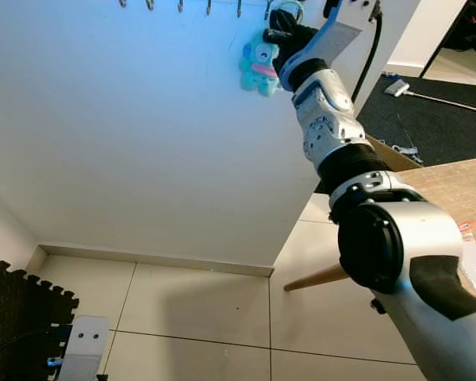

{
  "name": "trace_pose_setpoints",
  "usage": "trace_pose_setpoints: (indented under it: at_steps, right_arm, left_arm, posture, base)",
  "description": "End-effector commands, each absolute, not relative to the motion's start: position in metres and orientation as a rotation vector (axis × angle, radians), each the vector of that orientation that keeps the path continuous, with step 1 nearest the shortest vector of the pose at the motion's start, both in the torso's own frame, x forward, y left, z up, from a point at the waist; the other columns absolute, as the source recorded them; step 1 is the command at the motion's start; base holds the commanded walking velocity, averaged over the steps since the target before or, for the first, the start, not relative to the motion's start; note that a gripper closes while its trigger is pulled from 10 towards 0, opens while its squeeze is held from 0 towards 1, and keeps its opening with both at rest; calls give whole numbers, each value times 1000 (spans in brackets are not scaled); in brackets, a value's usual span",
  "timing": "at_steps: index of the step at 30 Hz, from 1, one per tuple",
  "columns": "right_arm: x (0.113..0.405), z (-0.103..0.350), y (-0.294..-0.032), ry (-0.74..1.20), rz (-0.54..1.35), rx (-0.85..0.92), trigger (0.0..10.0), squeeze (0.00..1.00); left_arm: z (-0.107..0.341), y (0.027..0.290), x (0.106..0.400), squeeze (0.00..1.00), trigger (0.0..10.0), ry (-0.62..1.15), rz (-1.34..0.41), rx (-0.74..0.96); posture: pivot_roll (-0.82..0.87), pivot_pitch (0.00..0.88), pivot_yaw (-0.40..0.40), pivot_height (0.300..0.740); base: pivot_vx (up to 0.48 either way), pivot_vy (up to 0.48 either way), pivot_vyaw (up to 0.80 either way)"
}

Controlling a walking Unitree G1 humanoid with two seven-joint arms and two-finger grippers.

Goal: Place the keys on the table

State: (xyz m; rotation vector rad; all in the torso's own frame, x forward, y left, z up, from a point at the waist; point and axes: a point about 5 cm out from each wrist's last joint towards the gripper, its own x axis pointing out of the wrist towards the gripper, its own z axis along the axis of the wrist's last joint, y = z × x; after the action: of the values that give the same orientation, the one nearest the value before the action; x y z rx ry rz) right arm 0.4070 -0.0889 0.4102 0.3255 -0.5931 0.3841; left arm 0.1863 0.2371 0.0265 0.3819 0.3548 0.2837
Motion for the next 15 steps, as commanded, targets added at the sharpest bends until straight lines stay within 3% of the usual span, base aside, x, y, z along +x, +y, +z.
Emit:
trace_pose_setpoints:
  at_steps: [1, 15]
  right_arm:
    - [401, 428, -94, -668, 366, 314, 10000, 0]
    - [386, 428, -85, -854, 487, 222, 10000, 0]
  left_arm:
    - [16, 239, 177, 0, 10000, 409, 283, 387]
    - [14, 239, 175, 0, 10000, 418, 281, 392]
  posture:
    - [249, 260, -28, 740]
    - [246, 262, -24, 740]
  base:
    - [0, 0, 0]
    - [0, 0, 0]
